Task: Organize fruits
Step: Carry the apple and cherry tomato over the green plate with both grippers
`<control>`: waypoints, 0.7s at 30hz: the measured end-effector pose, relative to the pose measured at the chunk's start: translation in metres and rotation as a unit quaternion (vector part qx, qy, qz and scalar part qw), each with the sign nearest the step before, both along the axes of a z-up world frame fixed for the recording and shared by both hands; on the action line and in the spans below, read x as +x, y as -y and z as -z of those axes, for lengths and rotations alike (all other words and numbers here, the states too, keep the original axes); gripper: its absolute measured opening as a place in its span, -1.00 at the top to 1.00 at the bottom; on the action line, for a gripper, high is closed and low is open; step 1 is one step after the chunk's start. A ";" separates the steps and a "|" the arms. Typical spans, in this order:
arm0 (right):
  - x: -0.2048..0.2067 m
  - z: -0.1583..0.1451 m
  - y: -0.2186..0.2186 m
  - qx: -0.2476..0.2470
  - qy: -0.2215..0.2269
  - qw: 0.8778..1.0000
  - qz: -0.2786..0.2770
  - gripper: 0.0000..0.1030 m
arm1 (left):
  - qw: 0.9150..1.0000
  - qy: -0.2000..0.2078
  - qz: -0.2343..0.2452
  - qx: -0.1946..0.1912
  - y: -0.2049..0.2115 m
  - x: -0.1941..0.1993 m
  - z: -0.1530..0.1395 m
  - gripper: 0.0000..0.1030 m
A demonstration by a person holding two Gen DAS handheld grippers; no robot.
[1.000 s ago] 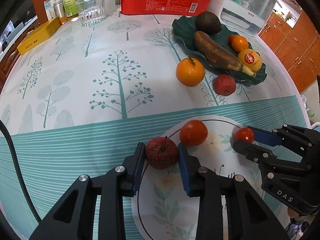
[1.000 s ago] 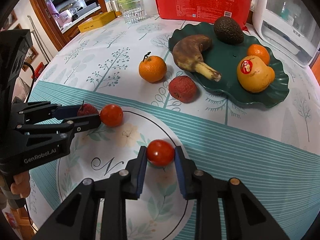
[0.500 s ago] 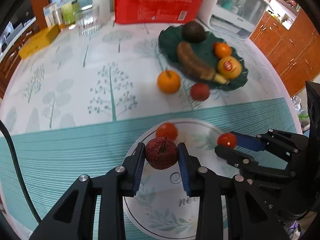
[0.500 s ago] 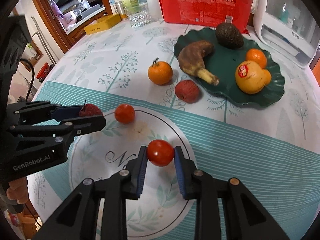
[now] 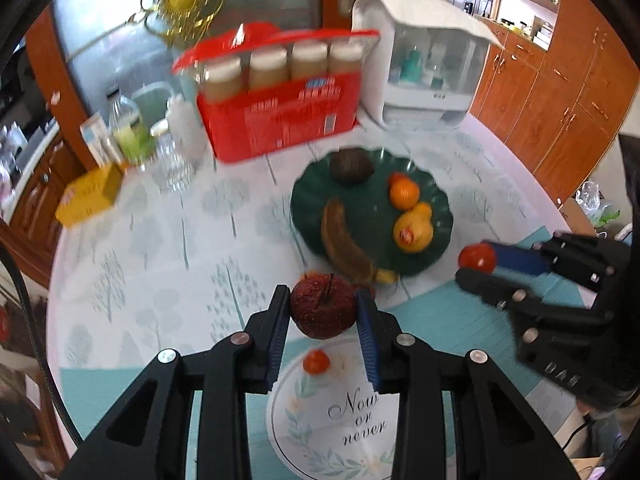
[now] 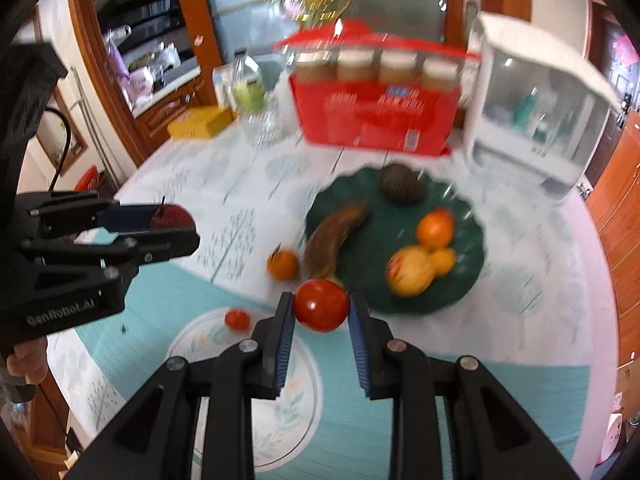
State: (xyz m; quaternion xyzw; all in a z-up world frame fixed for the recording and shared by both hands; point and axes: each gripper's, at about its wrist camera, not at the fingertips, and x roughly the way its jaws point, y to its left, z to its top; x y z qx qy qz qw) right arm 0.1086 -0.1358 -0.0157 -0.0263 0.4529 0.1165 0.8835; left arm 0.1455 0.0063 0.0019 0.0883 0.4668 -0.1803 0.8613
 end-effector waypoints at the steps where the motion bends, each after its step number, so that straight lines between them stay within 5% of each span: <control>1: 0.004 -0.010 0.004 0.000 0.007 1.000 0.003 0.48 | 1.000 0.006 0.001 0.002 0.003 0.005 -0.010 0.39; 11: 0.062 -0.085 0.028 -0.006 0.070 0.997 0.041 0.47 | 0.998 0.052 0.013 0.018 0.034 0.055 -0.080 0.39; 16: 0.094 -0.089 0.033 -0.012 0.071 0.996 0.056 0.47 | 0.998 0.056 0.007 0.020 0.046 0.089 -0.090 0.39; 21: 0.125 -0.062 0.041 -0.014 0.043 0.997 0.067 0.47 | 0.999 0.027 0.009 0.022 0.059 0.116 -0.063 0.39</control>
